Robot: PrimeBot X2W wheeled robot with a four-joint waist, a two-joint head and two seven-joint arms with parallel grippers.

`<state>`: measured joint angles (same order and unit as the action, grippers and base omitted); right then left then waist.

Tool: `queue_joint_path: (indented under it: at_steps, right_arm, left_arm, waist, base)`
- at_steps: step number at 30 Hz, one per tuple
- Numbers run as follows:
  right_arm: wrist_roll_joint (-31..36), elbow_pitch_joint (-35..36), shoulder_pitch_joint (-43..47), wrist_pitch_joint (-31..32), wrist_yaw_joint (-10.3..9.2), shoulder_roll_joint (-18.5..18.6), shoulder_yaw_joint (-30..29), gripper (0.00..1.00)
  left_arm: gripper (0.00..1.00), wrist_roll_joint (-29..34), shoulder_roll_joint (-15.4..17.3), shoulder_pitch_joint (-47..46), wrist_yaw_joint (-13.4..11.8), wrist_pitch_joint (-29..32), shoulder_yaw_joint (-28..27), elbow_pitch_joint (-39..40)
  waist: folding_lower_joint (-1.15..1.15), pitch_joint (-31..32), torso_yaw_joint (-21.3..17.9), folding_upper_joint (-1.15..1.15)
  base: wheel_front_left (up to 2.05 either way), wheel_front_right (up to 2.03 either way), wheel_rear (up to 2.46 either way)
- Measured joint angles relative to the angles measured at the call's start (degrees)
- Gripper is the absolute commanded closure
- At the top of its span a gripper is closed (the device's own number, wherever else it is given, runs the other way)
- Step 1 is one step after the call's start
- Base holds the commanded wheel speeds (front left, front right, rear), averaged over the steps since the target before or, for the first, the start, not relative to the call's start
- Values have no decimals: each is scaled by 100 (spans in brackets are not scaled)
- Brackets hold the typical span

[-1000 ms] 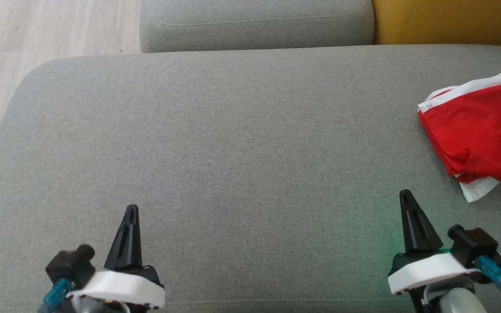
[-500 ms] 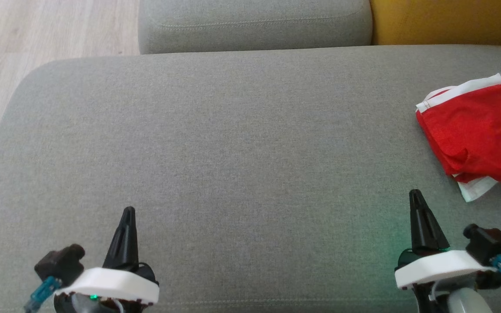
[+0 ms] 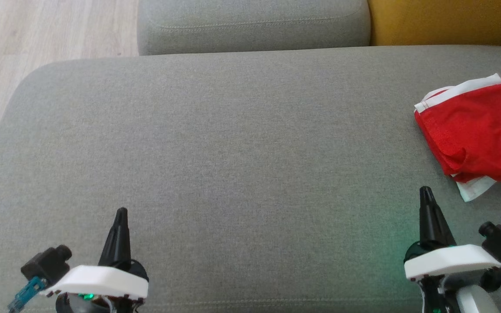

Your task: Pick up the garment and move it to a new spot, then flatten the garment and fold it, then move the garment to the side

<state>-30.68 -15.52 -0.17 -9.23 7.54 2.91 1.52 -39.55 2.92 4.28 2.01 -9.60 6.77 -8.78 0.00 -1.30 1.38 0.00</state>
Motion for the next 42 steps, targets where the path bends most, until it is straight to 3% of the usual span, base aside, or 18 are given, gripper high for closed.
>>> queue_joint_path:
  at_steps: [42]
  right_arm:
    - [-2959,-2,-99,636,0,21,-301,100]
  left_arm:
    - [100,-2575,46,-353,210,633,-383,-293]
  waist:
    - [0,53,-65,0]
  base:
    - [0,0,0]
